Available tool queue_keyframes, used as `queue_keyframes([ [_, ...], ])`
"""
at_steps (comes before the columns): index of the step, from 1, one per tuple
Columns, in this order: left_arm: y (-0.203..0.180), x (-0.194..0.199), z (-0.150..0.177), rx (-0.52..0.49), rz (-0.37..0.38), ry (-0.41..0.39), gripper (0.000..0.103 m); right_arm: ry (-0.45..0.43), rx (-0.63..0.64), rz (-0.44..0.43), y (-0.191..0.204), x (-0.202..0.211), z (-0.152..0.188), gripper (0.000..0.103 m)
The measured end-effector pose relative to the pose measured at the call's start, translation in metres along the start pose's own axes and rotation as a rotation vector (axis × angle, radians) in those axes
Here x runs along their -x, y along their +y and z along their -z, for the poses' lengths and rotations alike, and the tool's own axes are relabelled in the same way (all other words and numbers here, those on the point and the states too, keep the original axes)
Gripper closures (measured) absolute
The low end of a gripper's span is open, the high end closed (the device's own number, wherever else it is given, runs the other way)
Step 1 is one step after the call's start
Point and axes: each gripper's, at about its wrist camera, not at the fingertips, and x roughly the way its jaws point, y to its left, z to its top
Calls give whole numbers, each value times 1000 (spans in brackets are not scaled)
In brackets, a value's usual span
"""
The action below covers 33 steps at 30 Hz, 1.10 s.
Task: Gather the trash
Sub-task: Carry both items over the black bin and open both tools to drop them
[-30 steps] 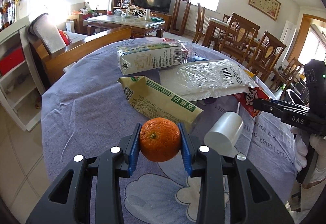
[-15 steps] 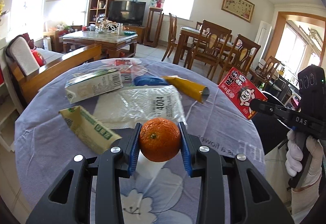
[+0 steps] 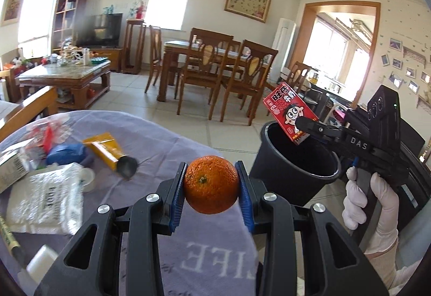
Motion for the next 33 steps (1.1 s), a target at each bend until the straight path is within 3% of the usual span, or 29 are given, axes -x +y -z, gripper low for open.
queue_keyframes([
  [7,-71,-74,-17,-75,205,28,68,-83,-69,254,-97,43,-8,68],
  [11,-104,-122,-23,-80,301,73,68,-65,-117,401,-141,51,-1,68],
  [14,-127,-157,-22,-90,339,120,68,-21,-141,460,-164,48,5,67],
  [20,-148,-207,-17,-95,370,216,68,77,-115,563,-173,27,13,67],
  [24,-155,-216,-18,-103,368,250,68,136,-105,604,-170,5,11,67],
  [33,-162,-232,-16,-128,332,308,67,164,-88,639,-173,-6,13,67],
])
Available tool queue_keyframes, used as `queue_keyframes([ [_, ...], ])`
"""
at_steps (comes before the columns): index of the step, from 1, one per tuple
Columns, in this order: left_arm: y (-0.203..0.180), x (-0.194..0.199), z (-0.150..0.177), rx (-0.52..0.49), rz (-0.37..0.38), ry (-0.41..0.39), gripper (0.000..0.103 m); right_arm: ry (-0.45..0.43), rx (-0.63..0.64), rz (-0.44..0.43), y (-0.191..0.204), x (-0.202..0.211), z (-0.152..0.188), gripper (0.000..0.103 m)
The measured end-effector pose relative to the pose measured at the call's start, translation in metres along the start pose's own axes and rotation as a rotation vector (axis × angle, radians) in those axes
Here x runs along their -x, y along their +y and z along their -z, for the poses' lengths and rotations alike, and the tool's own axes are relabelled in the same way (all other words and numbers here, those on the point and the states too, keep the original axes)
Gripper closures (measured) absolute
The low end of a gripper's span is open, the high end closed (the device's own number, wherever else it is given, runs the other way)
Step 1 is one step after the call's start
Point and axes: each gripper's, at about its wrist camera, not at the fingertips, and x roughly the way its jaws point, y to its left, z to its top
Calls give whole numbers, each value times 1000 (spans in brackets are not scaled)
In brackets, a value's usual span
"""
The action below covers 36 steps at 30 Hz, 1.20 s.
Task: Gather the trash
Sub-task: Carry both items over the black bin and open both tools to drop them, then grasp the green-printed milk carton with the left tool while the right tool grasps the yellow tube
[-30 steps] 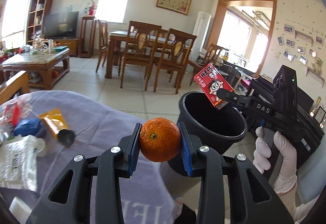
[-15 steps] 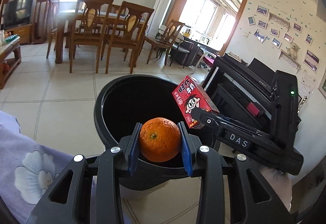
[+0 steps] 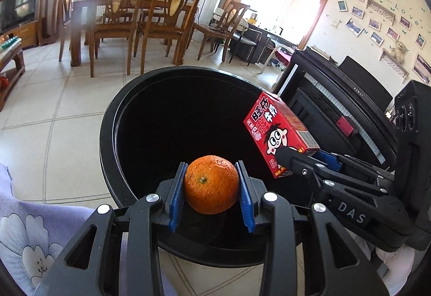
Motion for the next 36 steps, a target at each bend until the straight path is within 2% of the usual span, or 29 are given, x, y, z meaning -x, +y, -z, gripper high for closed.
queue_keyframes([
  [11,0,-7,0,-18,-40,29,65,1,-9,18,5,4,-8,67],
  [13,1,-7,0,-16,-40,30,65,-4,-10,18,5,6,-8,64],
  [16,1,-5,-2,-16,-44,28,58,-16,-15,21,3,8,-6,58],
  [18,-1,-2,-2,-24,-55,14,46,-27,-20,23,2,11,-7,58],
  [25,-3,9,0,-30,-56,-20,44,-67,-35,32,0,20,-8,57],
  [27,-4,17,1,-27,-60,-38,44,-82,-32,24,2,24,-8,56],
  [29,-6,32,3,-23,-69,-68,44,-103,-22,6,8,28,-6,50],
  [34,-5,92,15,-4,-98,-158,44,-189,42,-47,29,45,2,49],
  [36,0,122,23,12,-127,-192,34,-215,66,-85,40,52,4,49],
])
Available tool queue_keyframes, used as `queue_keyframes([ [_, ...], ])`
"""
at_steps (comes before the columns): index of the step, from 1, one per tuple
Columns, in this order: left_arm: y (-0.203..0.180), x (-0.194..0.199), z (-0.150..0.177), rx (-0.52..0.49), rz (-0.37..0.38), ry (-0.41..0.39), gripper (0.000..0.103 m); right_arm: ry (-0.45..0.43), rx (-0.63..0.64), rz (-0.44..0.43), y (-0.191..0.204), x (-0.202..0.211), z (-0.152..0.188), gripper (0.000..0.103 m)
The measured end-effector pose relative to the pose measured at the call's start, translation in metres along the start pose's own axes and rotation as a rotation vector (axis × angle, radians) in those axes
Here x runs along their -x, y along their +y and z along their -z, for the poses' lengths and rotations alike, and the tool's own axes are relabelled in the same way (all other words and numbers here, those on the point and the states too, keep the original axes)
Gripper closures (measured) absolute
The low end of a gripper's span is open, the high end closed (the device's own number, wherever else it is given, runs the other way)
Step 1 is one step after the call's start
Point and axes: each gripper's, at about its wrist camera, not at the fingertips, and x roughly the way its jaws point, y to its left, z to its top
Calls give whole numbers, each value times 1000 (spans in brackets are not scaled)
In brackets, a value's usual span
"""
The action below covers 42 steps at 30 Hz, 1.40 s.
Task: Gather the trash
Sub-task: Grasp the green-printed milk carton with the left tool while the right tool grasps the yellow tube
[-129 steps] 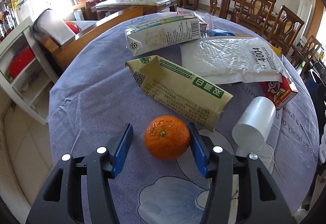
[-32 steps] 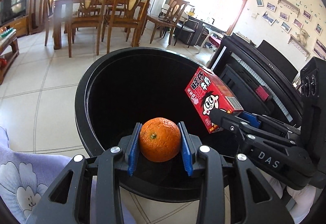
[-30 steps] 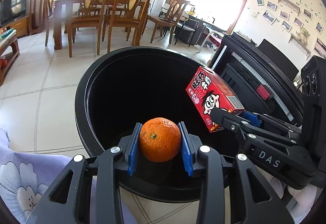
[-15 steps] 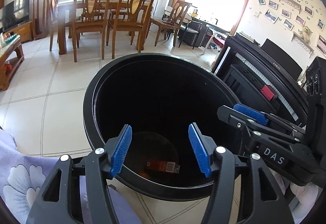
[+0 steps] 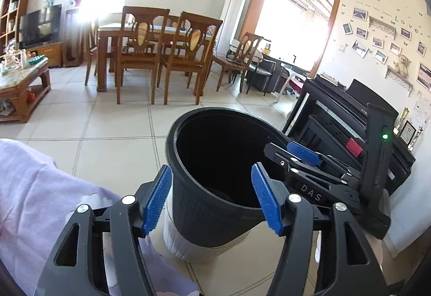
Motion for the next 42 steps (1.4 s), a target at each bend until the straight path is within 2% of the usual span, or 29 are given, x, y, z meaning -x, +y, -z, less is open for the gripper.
queue_keyframes([
  [3,20,51,9,29,-67,-51,31,-20,44,-74,22,9,1,48],
  [6,54,99,28,98,-159,-61,31,9,114,-173,56,15,3,44],
  [8,83,134,46,175,-238,-74,31,42,175,-252,85,17,4,42],
  [13,157,215,97,376,-502,-85,30,142,290,-474,170,26,17,42],
  [17,216,259,136,595,-664,-77,28,172,412,-568,244,35,26,42],
  [20,242,272,156,703,-682,-69,28,194,492,-613,298,33,27,42],
  [22,256,278,163,725,-685,-61,27,214,524,-636,327,25,31,42],
  [23,259,276,163,731,-683,-55,24,228,539,-641,343,20,31,42],
  [27,277,278,176,778,-649,-32,22,267,622,-578,392,-5,36,42],
  [30,290,282,190,795,-634,-23,22,289,656,-511,409,-30,42,42],
  [32,290,278,186,784,-643,-17,20,306,670,-482,414,-43,44,43],
  [34,291,274,181,773,-653,-10,20,333,681,-477,422,-56,49,52],
  [37,290,271,181,742,-673,-2,22,367,703,-473,431,-69,57,73],
  [38,290,270,180,734,-683,3,25,371,707,-472,434,-72,59,76],
  [39,289,271,181,735,-686,0,36,374,705,-478,436,-74,62,82],
  [41,292,271,181,730,-663,1,49,378,693,-498,435,-76,63,88],
  [42,291,272,181,725,-655,-1,61,378,683,-507,434,-76,64,91],
])
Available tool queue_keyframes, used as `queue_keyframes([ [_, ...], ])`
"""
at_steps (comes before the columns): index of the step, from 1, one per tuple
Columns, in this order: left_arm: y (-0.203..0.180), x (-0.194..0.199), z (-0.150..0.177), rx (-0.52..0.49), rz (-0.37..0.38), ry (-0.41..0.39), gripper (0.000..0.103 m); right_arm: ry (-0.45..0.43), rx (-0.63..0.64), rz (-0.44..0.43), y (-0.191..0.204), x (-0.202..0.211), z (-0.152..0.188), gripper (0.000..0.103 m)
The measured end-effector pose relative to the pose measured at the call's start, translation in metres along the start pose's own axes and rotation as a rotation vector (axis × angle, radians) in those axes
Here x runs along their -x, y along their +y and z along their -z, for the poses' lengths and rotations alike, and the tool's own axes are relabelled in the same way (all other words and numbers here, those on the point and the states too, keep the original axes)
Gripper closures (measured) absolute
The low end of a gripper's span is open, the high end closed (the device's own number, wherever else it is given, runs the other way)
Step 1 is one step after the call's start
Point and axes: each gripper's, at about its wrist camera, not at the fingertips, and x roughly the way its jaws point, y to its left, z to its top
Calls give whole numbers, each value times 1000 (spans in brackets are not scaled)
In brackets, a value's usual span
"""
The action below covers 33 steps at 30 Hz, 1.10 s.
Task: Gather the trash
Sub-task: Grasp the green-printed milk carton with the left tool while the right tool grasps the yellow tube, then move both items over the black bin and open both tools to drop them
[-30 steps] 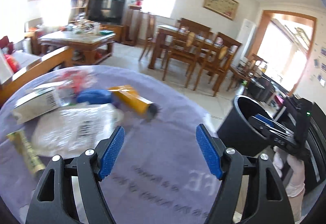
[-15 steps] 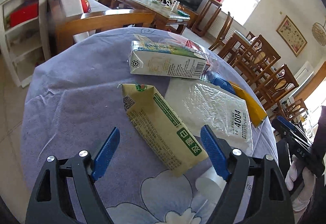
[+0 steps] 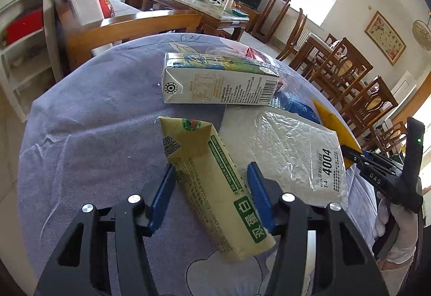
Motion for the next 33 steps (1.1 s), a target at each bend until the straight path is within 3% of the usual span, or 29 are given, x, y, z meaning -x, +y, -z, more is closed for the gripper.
queue_keyframes([
  [1,-1,1,0,-14,5,0,64,-8,-8,-8,0,1,2,93],
  [3,-4,3,0,-43,-7,-1,84,-28,-30,-26,-2,6,7,95],
  [6,-3,0,0,-72,-17,27,91,-60,-70,-73,-5,16,13,96],
  [9,0,6,3,-89,-33,19,93,-102,-106,-116,-13,33,21,97],
  [17,-19,41,14,-141,52,-96,93,-211,-198,-248,-25,90,54,97],
  [24,-69,58,16,-206,127,-156,93,-264,-221,-291,-32,126,84,97],
  [33,-147,54,28,-320,308,-168,93,-338,-291,-302,-67,167,118,96],
])
